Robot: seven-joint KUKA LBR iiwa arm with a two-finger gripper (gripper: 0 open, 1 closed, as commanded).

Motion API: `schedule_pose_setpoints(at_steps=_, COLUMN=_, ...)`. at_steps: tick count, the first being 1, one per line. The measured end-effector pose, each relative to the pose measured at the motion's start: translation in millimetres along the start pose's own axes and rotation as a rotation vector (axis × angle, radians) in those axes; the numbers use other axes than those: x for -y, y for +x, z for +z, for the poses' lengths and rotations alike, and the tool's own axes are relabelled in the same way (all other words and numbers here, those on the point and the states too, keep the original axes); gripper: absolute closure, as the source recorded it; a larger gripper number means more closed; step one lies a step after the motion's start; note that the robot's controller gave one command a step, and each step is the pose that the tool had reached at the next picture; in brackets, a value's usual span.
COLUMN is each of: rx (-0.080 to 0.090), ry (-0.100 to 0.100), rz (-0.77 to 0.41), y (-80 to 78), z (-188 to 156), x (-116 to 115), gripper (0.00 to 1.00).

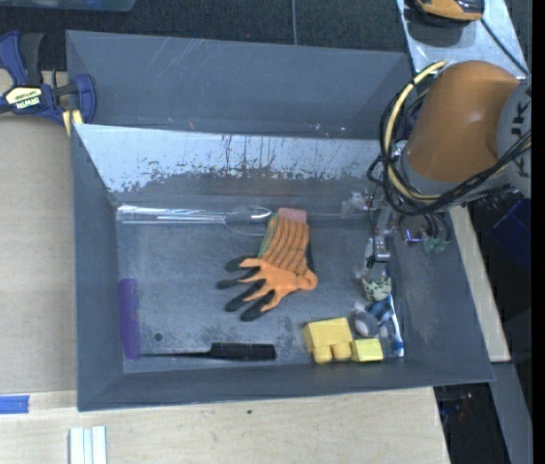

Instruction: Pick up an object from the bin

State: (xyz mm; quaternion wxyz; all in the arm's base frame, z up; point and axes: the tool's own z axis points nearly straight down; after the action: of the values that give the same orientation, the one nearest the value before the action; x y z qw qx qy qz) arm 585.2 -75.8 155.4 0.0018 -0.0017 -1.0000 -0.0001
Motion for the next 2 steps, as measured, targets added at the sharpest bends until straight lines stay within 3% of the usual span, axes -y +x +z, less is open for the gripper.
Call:
schedule_pose_setpoints(at_steps=1, rx=0.008, ry=0.001, rz=-0.002, y=-2.0, z=-3.9, x=-0.2, gripper=0.0)
schedule_pose_setpoints(at_steps=2, rx=0.011, ry=0.002, rz=-0.102, y=-5.6, z=56.1, x=-73.6, gripper=0.0)
